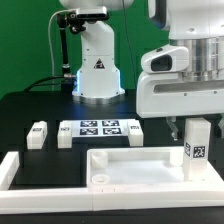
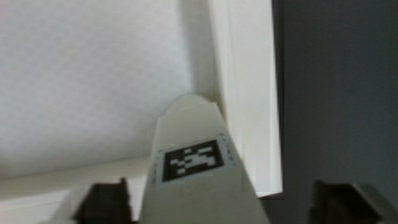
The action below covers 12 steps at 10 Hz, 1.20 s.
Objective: Assemble desk
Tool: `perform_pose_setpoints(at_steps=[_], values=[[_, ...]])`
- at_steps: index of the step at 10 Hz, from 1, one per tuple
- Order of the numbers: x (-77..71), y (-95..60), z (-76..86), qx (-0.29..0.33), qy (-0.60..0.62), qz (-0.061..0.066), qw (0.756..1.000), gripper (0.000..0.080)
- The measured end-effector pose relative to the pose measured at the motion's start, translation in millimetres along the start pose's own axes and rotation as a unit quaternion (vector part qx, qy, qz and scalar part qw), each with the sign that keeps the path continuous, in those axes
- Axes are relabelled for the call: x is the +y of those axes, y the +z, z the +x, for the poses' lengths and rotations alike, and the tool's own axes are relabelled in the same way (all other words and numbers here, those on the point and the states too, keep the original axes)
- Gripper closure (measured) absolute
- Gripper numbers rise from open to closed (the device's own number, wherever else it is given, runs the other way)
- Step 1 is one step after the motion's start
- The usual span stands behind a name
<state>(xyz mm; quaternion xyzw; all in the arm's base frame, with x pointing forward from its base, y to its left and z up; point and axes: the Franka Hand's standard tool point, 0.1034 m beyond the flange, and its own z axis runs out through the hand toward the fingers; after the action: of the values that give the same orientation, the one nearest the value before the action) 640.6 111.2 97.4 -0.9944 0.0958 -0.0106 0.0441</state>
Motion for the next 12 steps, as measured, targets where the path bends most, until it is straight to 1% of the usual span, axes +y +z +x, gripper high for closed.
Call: perform_pose_setpoints(at_steps=[1,2,3,4,5,6,7,8,10,11,12], values=[[0.0,0.0,0.0,0.000,0.016,0.000,1.000,0.0410],[2.6,0.5,-0.2,-0.001,0.057,-0.002,0.998,0.0410],[3.1,0.6,-0.1,-0.001,0.092,-0.002,0.996,0.0507],[2.9,0.6,-0.2,-0.001,0.112,-0.001,0.994,0.0508],[2.0,0.6,-0.3,-0.001,0.159,-0.001,0.987,0.0508],[-0.2,1.4,-0.3,-0.001,0.233,-0.002,0.973,0.0508],[-2.4,1.9,-0.3,-0.002,0.306,-0.003,0.952,0.0508],[-6.4,2.2,0.5,-0.010,0.375,-0.008,0.927,0.0508],[-5.9,1.8,7.6,-0.015,0.528,0.002,0.849,0.0508],[-4.0,1.1,10.3,-0.024,0.587,0.015,0.809,0.0508],[-1.4,1.2,11.6,-0.037,0.657,0.033,0.752,0.0508]])
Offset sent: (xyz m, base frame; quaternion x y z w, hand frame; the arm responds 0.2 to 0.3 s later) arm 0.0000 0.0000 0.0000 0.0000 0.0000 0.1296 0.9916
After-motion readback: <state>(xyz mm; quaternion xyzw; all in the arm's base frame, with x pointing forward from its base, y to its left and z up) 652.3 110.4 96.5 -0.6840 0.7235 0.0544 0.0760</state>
